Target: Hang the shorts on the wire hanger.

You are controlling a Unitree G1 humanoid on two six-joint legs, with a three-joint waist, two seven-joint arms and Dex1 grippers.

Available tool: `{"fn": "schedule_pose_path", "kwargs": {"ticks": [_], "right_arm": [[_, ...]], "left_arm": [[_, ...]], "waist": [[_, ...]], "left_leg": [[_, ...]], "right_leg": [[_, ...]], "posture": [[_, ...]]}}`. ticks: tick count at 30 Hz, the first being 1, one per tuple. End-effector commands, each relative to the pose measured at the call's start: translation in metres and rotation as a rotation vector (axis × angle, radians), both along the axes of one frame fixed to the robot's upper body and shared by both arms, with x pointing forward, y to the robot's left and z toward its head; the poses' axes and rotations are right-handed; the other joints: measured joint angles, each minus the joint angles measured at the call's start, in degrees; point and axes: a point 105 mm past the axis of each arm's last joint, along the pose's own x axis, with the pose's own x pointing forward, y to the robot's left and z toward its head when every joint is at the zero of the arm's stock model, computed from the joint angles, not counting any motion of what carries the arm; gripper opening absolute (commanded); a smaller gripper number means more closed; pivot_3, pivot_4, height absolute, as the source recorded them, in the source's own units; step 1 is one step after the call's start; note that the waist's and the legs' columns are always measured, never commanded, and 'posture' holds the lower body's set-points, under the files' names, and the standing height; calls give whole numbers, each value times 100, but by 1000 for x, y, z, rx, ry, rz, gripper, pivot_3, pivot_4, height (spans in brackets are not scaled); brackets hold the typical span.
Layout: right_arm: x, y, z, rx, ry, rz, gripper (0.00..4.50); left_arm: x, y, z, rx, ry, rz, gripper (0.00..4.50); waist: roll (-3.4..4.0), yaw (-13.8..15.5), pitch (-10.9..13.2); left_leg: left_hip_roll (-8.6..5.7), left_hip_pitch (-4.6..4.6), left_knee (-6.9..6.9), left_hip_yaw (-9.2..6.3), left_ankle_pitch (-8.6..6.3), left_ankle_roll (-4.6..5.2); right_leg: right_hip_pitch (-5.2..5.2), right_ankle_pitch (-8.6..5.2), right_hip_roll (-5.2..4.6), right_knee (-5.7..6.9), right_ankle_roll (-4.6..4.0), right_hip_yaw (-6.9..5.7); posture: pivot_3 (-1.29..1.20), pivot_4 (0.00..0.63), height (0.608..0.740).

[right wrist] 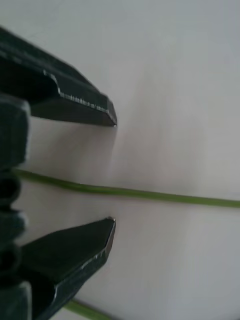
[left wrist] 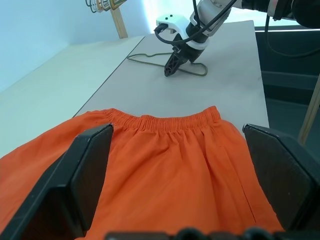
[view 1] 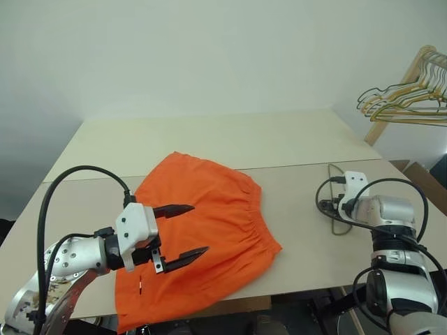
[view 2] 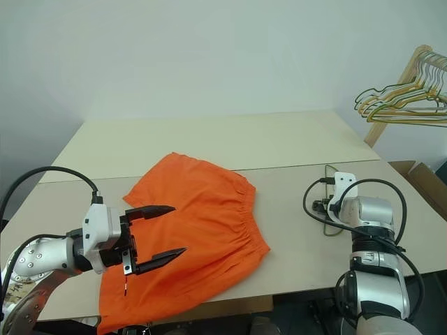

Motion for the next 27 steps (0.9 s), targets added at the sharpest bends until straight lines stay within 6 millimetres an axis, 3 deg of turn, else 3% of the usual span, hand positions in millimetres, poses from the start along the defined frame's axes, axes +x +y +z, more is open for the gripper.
{"fn": "schedule_pose_path", "kwargs": {"ticks": [1, 5, 7, 11, 15, 20, 25, 27], "right_arm": [[-8, 8, -25, 25, 81, 4, 1902], [-7, 12, -28, 19, 83, 12, 455], [-6, 13, -29, 13, 80, 17, 25], [-2, 15, -25, -2, 46, 24, 25], [11, 21, 2, -89, -95, 71, 25], [17, 65, 68, -112, -410, 240, 25], [2, 122, 112, -270, -699, 509, 25], [-7, 146, 120, -319, -809, 620, 25]], "left_arm": [[-2, -6, 7, 2, -54, -26, 4500], [-3, -6, 6, 16, -59, -23, 4500], [-3, -6, 6, 17, -60, -22, 4500], [-1, -5, 6, 18, -67, -13, 4500], [8, -2, 9, -26, -76, 45, 4500], [43, 2, 21, -158, -41, 242, 4500], [74, 1, 32, -395, 88, 376, 4500], [82, -2, 38, -497, 142, 383, 4500]], "waist": [[-9, -2, -8], [-17, -9, -16], [-17, -8, -16], [-17, -8, -15], [-10, 4, -11], [60, 44, 32], [74, 81, 40], [57, 100, 46]], "left_leg": [[0, 1, 0, 0, 0, 0], [5, 8, -1, 0, 1, -3], [7, 20, -3, 0, 0, -3], [21, 81, -15, -3, -9, -10], [31, 88, -16, -9, -10, -11], [28, 80, -17, -9, -10, -12], [25, 74, -24, -13, -11, -13], [22, 75, -22, -15, -14, -12]], "right_leg": [[2, 0, 0, 0, 0, 0], [11, 0, 4, -1, 0, 1], [26, -1, 6, -4, 1, 1], [84, -11, 17, -19, 16, 6], [80, -21, 29, -17, 32, 26], [64, -12, 29, -11, 20, 39], [58, -5, 30, -17, 8, 36], [58, -7, 30, -26, 11, 31]], "posture": [[37, 0, 740], [43, 0, 740], [46, 0, 740], [51, 0, 740], [54, 0, 740], [51, 0, 740], [43, 0, 740], [40, 0, 740]]}}
